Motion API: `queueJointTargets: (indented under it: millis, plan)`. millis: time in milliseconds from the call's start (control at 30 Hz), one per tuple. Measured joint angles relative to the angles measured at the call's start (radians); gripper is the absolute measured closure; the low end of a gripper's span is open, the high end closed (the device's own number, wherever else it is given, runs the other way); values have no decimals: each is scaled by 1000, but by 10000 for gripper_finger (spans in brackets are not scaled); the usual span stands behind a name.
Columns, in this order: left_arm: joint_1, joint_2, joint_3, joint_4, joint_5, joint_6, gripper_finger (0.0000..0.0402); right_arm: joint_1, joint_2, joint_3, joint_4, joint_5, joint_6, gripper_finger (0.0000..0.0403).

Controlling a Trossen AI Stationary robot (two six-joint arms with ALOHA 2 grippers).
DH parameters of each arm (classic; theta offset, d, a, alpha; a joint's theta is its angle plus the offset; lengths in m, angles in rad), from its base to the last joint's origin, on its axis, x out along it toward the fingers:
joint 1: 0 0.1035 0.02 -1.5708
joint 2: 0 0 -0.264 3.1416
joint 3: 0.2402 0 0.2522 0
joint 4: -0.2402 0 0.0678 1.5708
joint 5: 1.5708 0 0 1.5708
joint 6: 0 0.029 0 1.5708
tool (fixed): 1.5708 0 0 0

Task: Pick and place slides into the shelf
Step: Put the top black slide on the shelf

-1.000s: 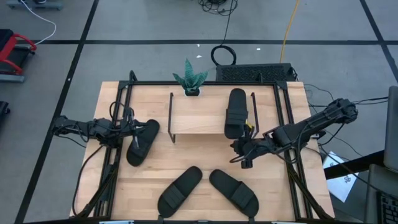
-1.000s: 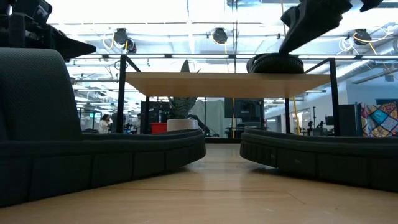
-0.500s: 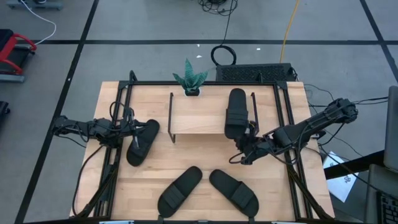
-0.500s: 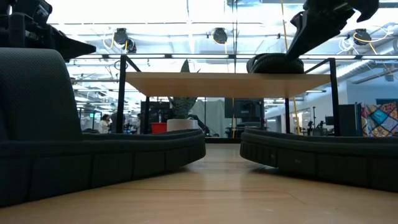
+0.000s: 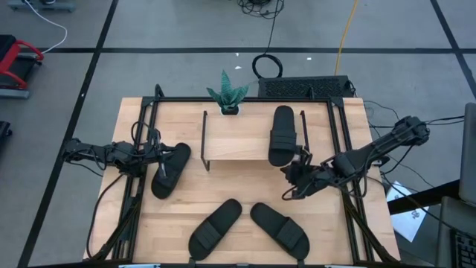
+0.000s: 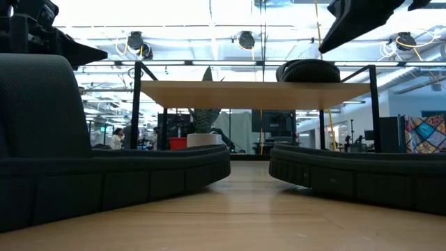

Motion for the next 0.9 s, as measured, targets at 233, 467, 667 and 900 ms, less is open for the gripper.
queueJointTargets:
  millis: [233,467,667,900]
  plan:
    - [0,0,0,0,0,0,401,-1,-15,0,-38,107,22,403]
    - [0,0,0,0,1,0,401,-1,-15,0,-98,151,85,403]
    - [0,0,0,0,0,0,401,-12,-15,0,-170,203,160,403]
    - [0,0,0,0,0,0,401,-18,-15,0,-218,205,201,403]
